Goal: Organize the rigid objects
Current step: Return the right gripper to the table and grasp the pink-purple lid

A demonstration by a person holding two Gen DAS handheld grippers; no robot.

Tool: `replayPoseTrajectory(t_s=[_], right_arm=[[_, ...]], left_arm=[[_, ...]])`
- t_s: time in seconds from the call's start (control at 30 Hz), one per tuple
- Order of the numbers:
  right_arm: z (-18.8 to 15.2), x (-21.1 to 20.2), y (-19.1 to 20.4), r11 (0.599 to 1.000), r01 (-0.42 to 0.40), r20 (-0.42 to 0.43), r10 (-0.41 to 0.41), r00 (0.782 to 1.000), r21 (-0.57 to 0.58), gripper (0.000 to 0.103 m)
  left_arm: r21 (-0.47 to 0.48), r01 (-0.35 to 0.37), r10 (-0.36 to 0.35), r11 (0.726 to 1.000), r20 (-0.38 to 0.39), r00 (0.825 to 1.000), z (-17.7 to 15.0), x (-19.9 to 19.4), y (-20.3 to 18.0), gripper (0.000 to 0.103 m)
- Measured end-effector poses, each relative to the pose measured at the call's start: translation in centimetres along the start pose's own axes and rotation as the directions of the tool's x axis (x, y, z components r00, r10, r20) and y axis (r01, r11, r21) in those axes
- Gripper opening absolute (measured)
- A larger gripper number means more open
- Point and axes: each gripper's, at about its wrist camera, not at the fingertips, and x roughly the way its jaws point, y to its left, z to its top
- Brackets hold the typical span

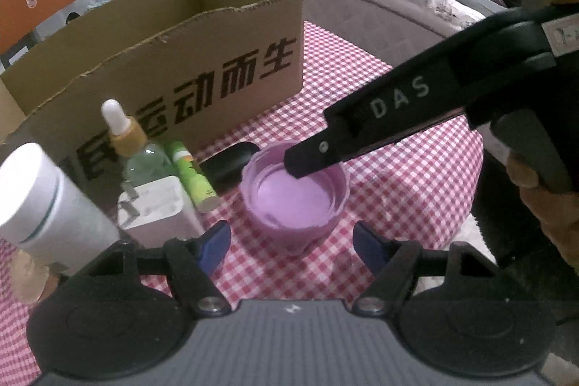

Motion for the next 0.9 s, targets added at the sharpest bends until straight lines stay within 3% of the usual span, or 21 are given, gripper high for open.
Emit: replayPoseTrajectory(t_s=[0.33, 0.67, 0.9], right_arm=[[-0.3, 0.6, 0.8, 1.000, -0.029, -0.025, 0.029, 0.999, -0.006, 0.039], [-1.2, 0.5, 2.3, 0.996, -0.081, -0.071, 0.079, 0.994, -0.030, 0.039], [-1.2, 1.3, 2.8, 0.996, -0.056, -0.083, 0.050, 0.995, -0.070, 0.039]], left_arm=[[-0.028, 0.022, -0.023, 0.999, -0.012, 1.000, 0.0, 0.1, 0.3, 0.076], [-0.020, 0.022, -0.022, 1.000, -0.004, 1.000, -1.9, -2.7, 0.9, 0.076], [0.018, -0.038, 0.039, 0.999, -0.011, 0.999, -2.3, -1.6, 0.7, 0.076]])
